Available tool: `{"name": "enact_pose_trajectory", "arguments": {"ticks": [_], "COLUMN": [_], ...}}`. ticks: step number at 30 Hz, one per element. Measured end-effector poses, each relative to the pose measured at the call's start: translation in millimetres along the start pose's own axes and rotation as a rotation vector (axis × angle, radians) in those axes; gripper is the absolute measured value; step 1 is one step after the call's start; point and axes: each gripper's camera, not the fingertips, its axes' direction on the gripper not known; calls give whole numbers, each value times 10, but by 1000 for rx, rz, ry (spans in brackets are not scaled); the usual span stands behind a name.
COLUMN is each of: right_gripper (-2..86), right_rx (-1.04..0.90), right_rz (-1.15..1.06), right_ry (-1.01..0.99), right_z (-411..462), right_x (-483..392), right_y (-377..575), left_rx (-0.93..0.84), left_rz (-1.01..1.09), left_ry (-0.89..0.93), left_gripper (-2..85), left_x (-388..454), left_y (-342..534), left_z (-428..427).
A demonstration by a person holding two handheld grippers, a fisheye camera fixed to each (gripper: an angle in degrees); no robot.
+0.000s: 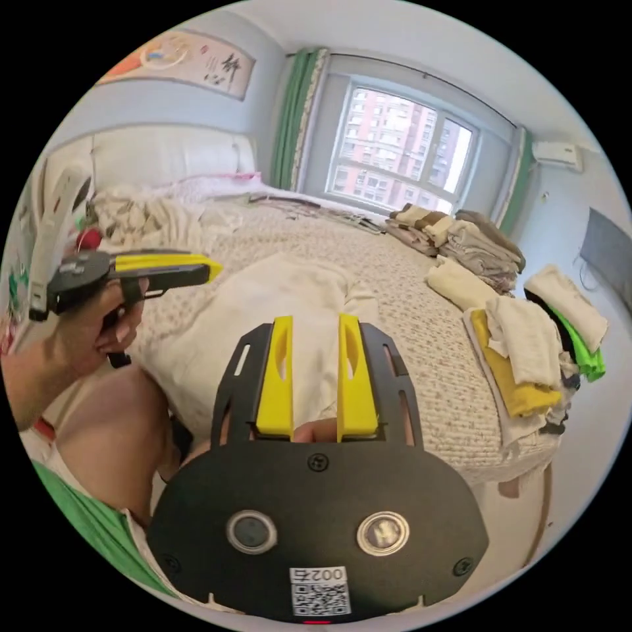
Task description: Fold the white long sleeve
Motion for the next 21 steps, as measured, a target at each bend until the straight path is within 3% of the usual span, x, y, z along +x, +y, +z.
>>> {"name": "enact_pose_trajectory", "arguments": {"ticks": [2, 7, 10, 15, 21], "right_gripper": [66, 63, 54, 96, 124], "right_rx": [-26, -71, 35, 123, 0], "right_rz": [-62, 86, 84, -81, -148], "right_ry": [8, -116, -100, -104, -31], "right_z": [158, 1, -427, -967, -836], "right_x": [-170, -40, -43, -296, -592], "right_y": [114, 30, 139, 632, 830], "left_rx": [-190, -166, -106, -37, -114], "left_rz": [116, 215, 169, 146, 131], "left_ry": [-52, -154, -159, -6, 54], "left_gripper": [-10, -10, -10, -7, 22], "left_x": [184, 280, 185, -65, -207], "left_y": [166, 248, 305, 733, 1044], "left_z": [384, 299, -29, -453, -390]}}
